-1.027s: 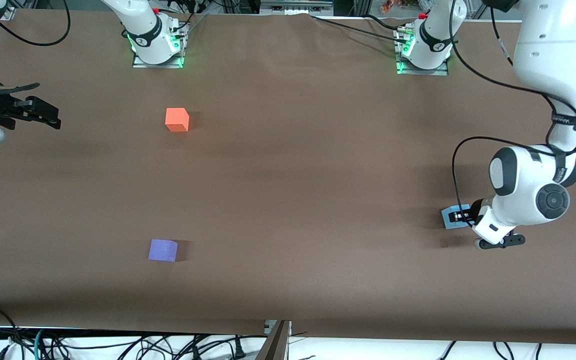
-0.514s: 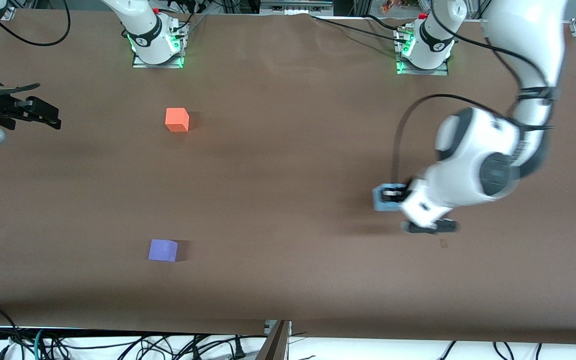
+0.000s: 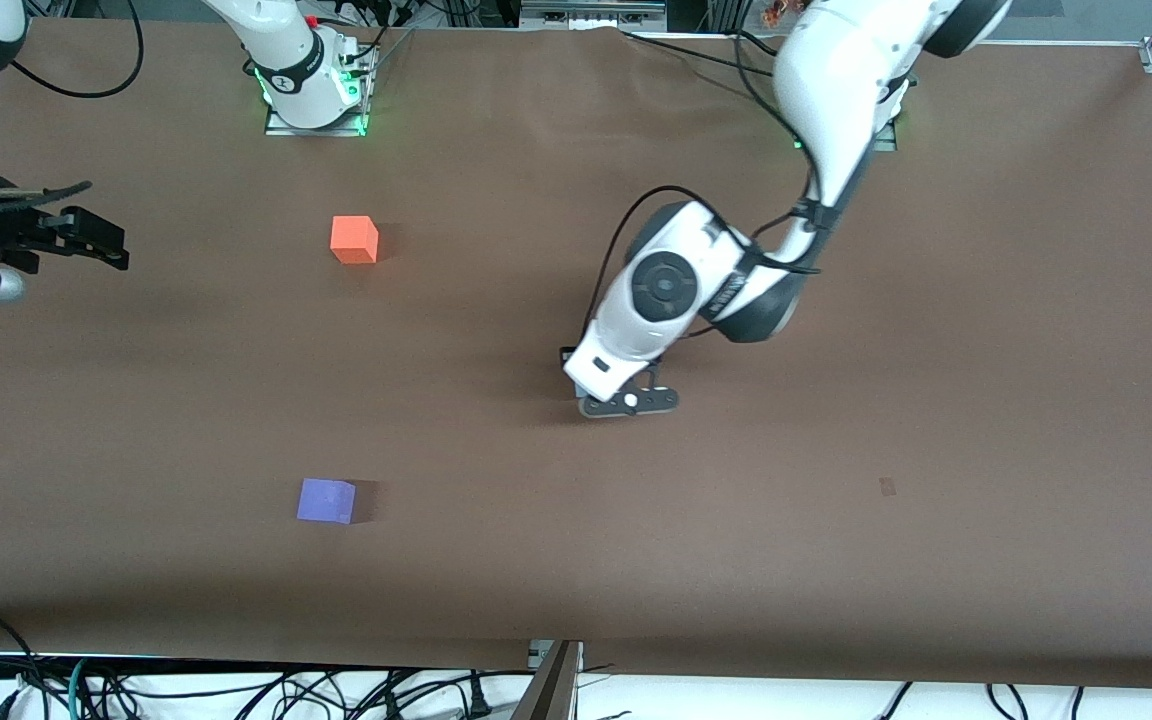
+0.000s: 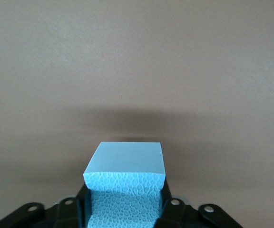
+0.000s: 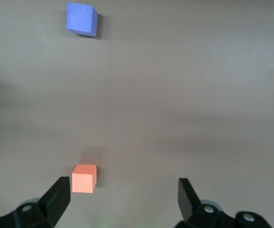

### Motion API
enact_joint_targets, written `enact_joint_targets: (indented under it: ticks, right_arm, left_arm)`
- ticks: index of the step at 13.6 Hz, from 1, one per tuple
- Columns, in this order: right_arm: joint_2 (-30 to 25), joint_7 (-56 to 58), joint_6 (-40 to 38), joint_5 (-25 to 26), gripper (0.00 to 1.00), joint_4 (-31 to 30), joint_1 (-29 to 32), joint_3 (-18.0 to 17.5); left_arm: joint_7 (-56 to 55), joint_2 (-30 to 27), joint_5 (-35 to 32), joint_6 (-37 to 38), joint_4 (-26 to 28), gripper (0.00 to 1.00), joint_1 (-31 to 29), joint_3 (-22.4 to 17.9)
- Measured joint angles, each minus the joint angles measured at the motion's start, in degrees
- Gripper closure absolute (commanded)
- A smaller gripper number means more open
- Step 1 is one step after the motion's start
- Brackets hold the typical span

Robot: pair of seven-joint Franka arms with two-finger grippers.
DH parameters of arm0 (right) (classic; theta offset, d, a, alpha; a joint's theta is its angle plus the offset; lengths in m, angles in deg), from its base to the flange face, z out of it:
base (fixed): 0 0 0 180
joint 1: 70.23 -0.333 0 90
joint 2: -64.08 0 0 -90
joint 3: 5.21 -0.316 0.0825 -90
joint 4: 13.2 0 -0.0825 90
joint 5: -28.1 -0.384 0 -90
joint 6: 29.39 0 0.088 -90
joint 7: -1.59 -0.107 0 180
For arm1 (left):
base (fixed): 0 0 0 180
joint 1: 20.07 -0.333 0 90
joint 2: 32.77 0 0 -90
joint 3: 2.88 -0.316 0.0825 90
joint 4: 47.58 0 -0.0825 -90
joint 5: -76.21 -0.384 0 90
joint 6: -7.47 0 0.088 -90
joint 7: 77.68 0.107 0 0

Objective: Place blue block between orange and purple blocks
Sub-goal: 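Carry the blue cube toward the table middle and release it, then withdraw the left gripper while the right gripper reaches the blue cube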

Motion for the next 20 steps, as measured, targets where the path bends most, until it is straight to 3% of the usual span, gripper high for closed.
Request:
enact_joint_targets:
  ticks: [6,9,12,15,17,20]
  right_arm:
    - [3.38,0.33,0.31,-0.14,0.0,0.03,-0.65,-0.28]
    - [5.32,0.44,0.99,-0.21,0.0,0.06,-1.28,-0.41]
    - [6.81,-3.2,5.1,-0.59,0.0,0.07,-5.58,-0.6]
    - [10.63,-5.99,13.61,-0.9,0.0,0.02,-12.9,-0.96]
    - [14.45,-7.13,20.69,-0.9,0.0,0.01,-19.03,-1.07]
    - [20.3,-7.56,28.26,-0.91,0.0,0.77,-24.73,-1.2]
  left_arm:
    - [-0.37,-0.78,0.0,1.02,-2.77,0.0,-2.94,-1.91]
    - [0.68,-2.8,-0.2,5.01,-2.85,0.0,-8.74,-2.12]
    - [6.58,-6.91,-0.26,12.3,-3.13,0.0,-15.75,-2.07]
    - [11.9,-14.4,-0.26,22.16,-3.01,0.0,-21.36,-1.99]
    - [14.78,-22.06,-0.28,28.14,-0.18,0.0,-23.98,-1.98]
    - [19.58,-36.86,-2.15,31.9,12.43,0.0,-27.18,-1.98]
